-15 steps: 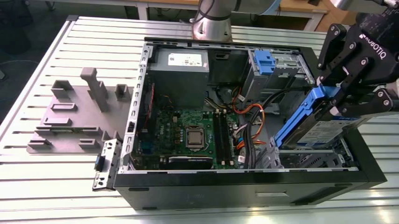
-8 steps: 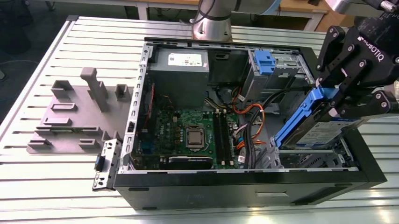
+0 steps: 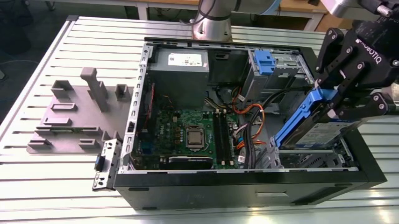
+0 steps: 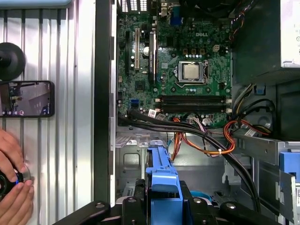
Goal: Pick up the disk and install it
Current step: 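Insert the disk into the insertion slot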
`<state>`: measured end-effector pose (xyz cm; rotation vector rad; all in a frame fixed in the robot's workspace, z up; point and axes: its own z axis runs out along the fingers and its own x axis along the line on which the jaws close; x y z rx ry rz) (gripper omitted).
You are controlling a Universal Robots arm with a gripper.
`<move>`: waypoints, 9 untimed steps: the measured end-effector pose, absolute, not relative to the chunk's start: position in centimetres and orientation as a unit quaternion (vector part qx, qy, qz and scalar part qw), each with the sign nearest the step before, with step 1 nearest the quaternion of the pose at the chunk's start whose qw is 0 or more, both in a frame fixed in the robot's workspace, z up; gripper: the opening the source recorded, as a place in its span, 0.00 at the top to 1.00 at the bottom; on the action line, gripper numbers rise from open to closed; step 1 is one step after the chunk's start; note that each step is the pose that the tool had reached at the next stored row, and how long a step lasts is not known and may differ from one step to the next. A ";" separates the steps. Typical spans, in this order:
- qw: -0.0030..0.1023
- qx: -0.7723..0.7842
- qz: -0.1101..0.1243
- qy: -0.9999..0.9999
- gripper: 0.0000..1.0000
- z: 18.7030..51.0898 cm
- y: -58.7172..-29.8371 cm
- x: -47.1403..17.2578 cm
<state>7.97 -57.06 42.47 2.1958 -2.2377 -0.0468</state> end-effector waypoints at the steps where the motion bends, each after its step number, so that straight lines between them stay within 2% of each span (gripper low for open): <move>1: 0.003 0.700 -0.015 -0.714 0.64 42.3 -57.1 8.0; 9: 0.003 0.700 -0.015 -0.713 0.64 41.0 -57.1 8.0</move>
